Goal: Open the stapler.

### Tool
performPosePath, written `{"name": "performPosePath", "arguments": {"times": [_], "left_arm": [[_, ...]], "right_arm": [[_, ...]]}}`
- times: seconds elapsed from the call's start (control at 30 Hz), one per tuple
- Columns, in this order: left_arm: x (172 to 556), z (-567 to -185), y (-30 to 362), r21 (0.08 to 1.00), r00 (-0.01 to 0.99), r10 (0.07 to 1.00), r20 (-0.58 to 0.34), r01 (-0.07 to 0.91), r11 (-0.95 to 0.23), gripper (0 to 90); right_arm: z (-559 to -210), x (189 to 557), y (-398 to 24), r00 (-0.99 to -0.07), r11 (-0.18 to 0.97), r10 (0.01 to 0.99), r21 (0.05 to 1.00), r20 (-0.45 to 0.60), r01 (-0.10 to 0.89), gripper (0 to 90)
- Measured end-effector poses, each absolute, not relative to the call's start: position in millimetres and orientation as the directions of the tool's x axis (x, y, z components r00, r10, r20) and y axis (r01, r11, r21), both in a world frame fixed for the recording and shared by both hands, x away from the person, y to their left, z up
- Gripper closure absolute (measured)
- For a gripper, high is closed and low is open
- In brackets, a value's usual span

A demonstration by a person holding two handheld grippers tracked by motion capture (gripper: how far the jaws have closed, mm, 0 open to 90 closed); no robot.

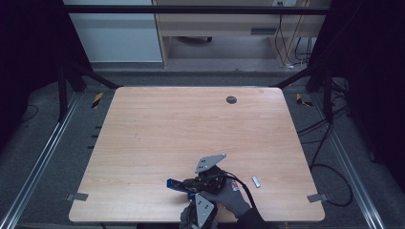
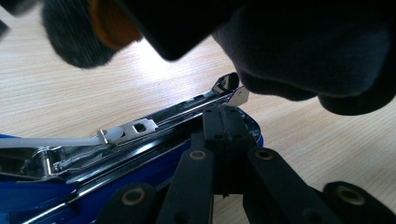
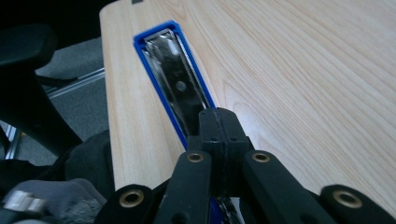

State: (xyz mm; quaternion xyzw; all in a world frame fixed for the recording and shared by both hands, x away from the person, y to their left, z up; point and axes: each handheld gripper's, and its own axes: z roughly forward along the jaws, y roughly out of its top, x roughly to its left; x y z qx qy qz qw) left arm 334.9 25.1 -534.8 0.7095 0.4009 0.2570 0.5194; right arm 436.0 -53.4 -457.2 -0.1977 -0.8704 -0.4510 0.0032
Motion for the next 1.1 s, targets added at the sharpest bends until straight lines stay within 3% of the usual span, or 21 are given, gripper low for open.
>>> {"name": "performPosePath", "arguments": {"times": [1.1], "left_arm": [[334.8,-535.6,26.0,0.945,0.547,0.835,-0.051,0.298,-0.137,90.0]], "right_arm": [[-469.5,439.3,-32.0,-0.926,0.604,0.337,0.716,0.168,0.35,90.0]]}}
